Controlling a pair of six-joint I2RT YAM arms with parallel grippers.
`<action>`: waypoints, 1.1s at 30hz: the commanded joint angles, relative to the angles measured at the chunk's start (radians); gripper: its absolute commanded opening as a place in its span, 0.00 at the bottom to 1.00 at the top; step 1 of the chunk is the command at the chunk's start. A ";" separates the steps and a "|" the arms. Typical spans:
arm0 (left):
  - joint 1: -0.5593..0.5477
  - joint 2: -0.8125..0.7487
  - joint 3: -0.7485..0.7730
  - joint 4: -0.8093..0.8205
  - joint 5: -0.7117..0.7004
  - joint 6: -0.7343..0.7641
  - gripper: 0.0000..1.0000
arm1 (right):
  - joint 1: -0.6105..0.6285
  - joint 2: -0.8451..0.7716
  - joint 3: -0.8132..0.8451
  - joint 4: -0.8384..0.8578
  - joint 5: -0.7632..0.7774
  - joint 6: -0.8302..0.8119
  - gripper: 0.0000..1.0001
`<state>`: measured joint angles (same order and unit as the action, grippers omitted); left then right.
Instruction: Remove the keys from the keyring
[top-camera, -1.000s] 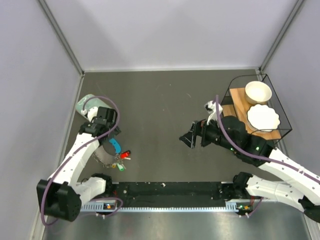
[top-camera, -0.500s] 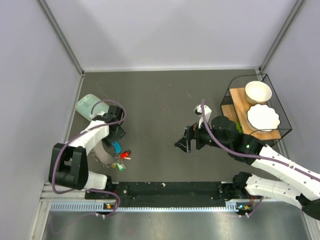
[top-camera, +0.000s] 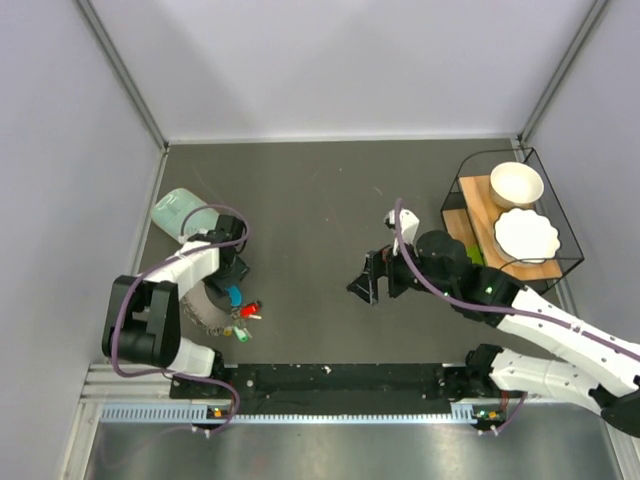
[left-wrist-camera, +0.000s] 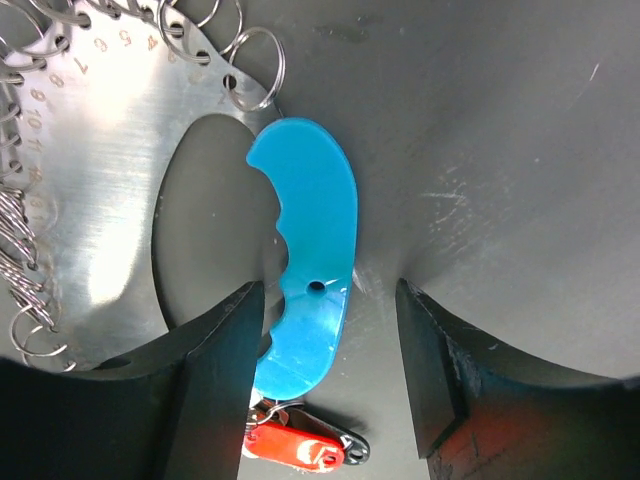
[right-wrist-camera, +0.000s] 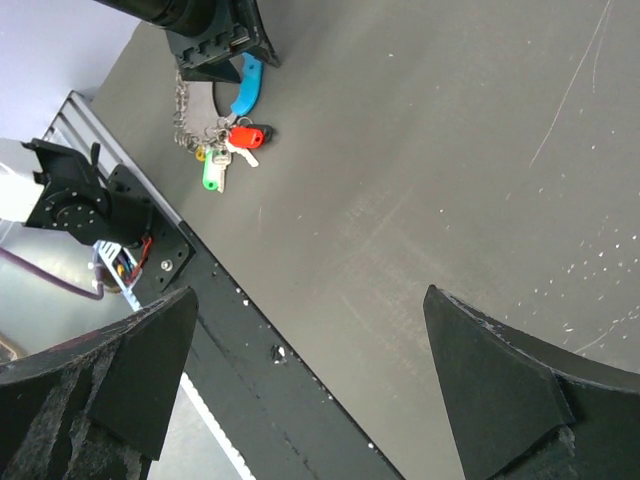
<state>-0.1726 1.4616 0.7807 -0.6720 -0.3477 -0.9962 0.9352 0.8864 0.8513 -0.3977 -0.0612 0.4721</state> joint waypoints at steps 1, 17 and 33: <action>0.008 -0.038 -0.060 0.037 0.015 -0.036 0.60 | 0.010 0.034 0.048 0.037 0.027 -0.009 0.97; 0.008 -0.122 -0.084 0.046 0.099 0.010 0.34 | 0.010 0.147 0.037 0.017 0.262 0.042 0.99; -0.093 -0.276 -0.086 0.167 0.437 0.243 0.00 | -0.025 0.370 0.175 0.167 0.235 0.198 0.99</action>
<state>-0.2249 1.2873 0.6899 -0.5682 -0.0406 -0.8410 0.9268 1.2465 0.9844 -0.3645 0.1932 0.6071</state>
